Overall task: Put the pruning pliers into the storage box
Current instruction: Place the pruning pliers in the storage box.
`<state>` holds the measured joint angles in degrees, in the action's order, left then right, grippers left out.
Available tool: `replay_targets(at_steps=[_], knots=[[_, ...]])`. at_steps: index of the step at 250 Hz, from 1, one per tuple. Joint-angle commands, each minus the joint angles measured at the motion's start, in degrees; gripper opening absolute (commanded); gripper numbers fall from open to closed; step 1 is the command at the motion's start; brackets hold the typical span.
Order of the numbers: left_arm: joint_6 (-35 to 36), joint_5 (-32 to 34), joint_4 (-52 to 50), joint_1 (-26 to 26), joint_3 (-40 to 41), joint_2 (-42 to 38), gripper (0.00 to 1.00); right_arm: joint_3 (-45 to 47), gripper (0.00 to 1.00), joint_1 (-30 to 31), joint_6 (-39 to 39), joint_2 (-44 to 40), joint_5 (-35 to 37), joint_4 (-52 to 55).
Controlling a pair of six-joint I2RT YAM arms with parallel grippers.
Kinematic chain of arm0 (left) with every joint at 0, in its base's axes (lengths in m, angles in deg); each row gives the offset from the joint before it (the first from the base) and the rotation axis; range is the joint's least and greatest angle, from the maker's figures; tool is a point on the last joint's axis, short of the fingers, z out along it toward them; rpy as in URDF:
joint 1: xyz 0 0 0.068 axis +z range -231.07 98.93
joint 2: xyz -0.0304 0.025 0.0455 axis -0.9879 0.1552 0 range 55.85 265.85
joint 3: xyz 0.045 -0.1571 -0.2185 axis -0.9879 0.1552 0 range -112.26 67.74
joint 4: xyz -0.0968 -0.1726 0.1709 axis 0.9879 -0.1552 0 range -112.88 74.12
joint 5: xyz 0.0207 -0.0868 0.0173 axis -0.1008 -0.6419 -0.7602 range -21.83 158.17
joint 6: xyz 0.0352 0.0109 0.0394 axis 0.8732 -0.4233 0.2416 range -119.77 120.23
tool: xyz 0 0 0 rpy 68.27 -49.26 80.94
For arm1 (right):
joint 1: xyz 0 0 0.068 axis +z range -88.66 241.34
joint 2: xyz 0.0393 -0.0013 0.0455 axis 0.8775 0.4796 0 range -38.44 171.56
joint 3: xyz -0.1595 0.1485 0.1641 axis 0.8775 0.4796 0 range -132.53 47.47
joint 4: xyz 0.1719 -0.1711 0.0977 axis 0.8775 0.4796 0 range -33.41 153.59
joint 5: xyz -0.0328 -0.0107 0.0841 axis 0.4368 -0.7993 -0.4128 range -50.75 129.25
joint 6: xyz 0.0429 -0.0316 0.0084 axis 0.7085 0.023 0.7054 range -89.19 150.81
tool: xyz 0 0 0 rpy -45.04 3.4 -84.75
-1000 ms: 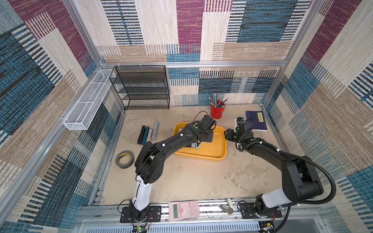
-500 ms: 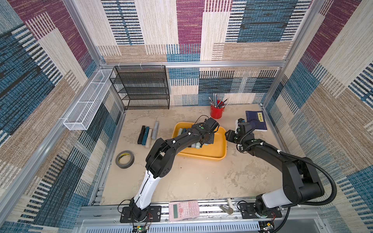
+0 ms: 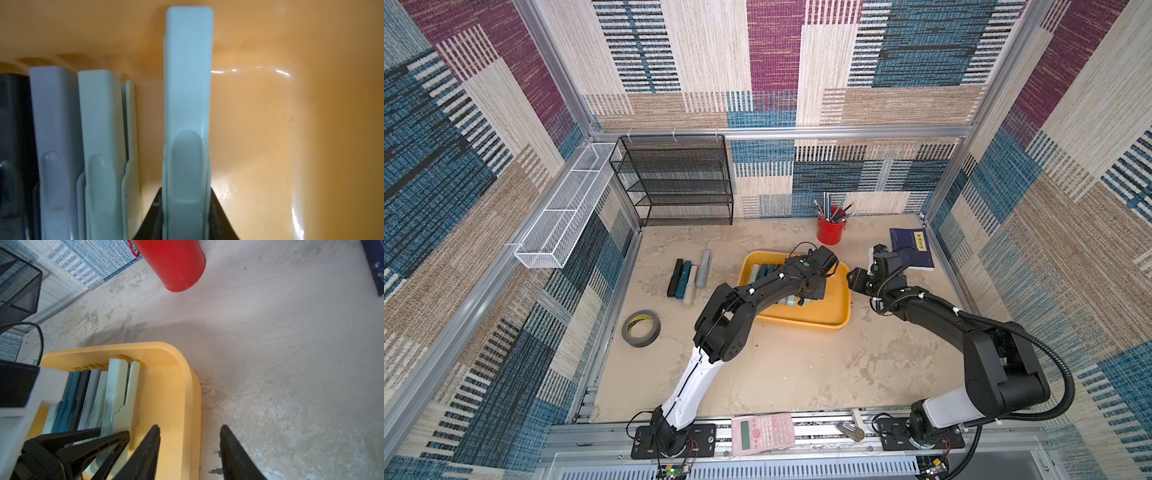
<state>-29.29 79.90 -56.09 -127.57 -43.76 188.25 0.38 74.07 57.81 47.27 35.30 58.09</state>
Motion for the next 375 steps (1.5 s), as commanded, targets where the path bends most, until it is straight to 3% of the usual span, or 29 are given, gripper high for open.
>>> replay_targets(at_steps=[1,85,210,375], knots=[[2.8,2.2,-0.8,0.1,-0.9,0.6,0.0,0.2,0.49,0.0,0.8,0.2,-0.1,-1.7],[3.8,3.7,-1.8,0.2,-0.7,0.6,0.0,0.2,0.49,-0.1,1.1,0.9,-0.7,-2.2],[4.3,4.1,-2.1,0.3,-0.6,0.7,0.08,0.5,0.49,-0.1,1.2,0.8,-1.0,-2.3],[4.7,3.8,-2.1,0.3,-0.3,-1.2,0.25,0.7,0.49,-0.1,1.2,0.1,-1.0,-2.1]])
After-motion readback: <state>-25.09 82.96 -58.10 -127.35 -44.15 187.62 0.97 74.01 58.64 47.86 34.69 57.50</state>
